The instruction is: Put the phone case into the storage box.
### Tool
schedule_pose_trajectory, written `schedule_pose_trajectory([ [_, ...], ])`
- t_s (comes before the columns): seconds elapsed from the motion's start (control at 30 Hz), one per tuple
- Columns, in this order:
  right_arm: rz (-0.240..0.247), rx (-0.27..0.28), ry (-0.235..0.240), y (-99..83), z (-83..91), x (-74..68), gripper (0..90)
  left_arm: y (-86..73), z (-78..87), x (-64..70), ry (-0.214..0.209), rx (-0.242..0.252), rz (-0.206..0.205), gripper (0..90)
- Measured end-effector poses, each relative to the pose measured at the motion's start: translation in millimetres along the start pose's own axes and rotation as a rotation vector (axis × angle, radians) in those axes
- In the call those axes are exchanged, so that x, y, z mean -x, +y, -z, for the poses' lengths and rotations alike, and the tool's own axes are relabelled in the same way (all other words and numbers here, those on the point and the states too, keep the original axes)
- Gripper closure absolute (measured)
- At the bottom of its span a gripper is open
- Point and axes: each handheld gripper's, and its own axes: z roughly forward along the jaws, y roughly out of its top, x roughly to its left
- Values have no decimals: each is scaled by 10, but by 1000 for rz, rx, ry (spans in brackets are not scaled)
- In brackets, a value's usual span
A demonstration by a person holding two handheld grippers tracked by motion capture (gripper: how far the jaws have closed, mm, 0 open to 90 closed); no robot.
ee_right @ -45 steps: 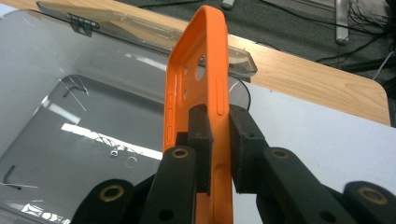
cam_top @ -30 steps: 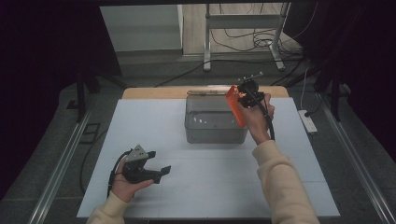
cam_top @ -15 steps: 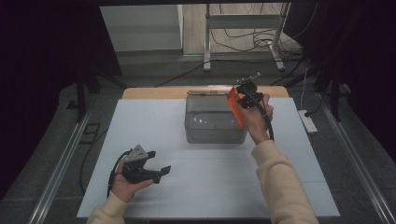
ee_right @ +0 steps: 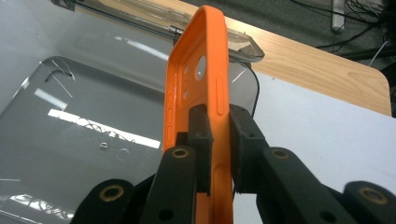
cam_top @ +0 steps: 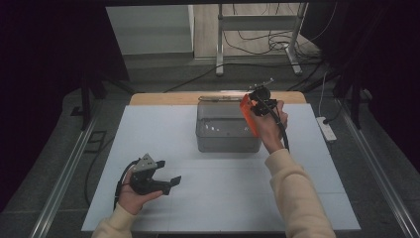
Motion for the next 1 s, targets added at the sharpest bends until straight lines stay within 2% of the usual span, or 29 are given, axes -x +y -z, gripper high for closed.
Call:
schedule_pose_trajectory([
  [1.0,8,-33,-4,-52,-139,-34,803,1,1,4,1,0,0,124],
])
